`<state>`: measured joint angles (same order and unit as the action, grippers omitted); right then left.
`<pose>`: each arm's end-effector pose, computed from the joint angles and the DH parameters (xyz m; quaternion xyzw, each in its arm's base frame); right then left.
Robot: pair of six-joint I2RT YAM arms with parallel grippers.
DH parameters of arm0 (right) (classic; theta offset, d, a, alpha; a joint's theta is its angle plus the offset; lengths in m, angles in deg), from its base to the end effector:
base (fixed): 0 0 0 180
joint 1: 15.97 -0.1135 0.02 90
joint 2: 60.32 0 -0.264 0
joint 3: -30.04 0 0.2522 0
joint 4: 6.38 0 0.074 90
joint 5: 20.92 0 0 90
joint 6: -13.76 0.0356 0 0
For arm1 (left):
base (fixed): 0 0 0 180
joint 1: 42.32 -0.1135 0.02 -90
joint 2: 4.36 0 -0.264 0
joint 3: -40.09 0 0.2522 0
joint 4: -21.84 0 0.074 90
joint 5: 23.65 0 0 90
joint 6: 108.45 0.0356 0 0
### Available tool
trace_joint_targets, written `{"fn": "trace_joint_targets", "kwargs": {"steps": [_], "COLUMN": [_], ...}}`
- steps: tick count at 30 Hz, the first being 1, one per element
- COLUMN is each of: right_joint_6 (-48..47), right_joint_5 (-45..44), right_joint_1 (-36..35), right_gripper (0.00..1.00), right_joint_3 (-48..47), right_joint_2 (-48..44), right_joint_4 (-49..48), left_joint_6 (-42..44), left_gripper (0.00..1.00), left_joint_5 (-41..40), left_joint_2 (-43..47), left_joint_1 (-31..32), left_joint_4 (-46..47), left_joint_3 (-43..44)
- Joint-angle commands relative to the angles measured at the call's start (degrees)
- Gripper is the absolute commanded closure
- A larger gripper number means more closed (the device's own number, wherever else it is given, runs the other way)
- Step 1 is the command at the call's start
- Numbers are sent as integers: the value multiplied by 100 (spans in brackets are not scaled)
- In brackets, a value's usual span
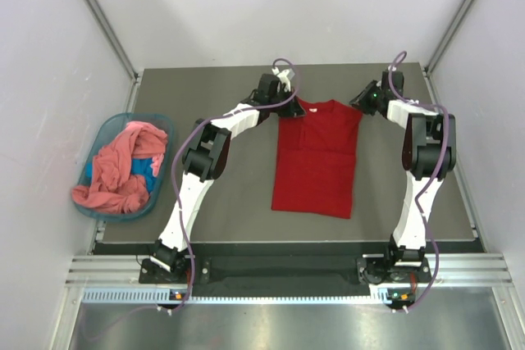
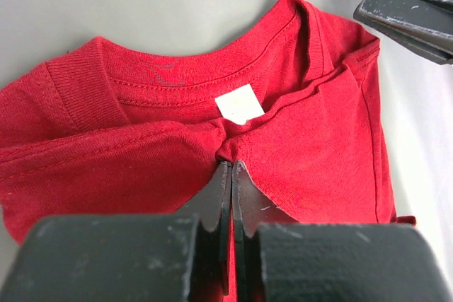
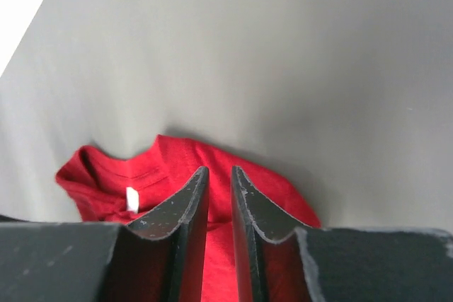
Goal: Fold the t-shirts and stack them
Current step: Fold the tshirt
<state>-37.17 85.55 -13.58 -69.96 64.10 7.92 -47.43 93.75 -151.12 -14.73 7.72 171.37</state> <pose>0.4832 -0.0101 0.1594 0.2579 0.8564 0.2573 0.3659 0.5026 -0.2811 0.1387 0.1089 0.8411 -0.4118 0.3334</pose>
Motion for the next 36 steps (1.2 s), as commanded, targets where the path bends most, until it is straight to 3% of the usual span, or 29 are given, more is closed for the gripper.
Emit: {"fn": "trace_joint_targets", "kwargs": {"steps": [1, 6, 13, 23, 36], "right_joint_6": [-240, -848, -1428, -1912, -2491], "right_joint_5": [-310, -1135, -1568, -2288, -2263], "right_joint_1": [-54, -195, -503, -828, -934], "right_gripper": [80, 76, 72, 72, 71], "right_joint_3": [-226, -473, -780, -807, -763], "right_joint_2": [-198, -462, -375, -454, -472], "right_joint_4": [164, 754, 1492, 1590, 1564], "left_joint_6": [-65, -152, -240, -241, -284], "left_gripper": [100, 100, 100, 100, 100], "left_joint_5": [46, 64, 117, 161, 187], "left_joint_2": [323, 262, 183, 218, 174], "left_joint_1": [-52, -52, -79, -105, -105], "left_joint_4": [326, 352, 388, 414, 440], "left_joint_3": [-9, 8, 35, 61, 52]}}
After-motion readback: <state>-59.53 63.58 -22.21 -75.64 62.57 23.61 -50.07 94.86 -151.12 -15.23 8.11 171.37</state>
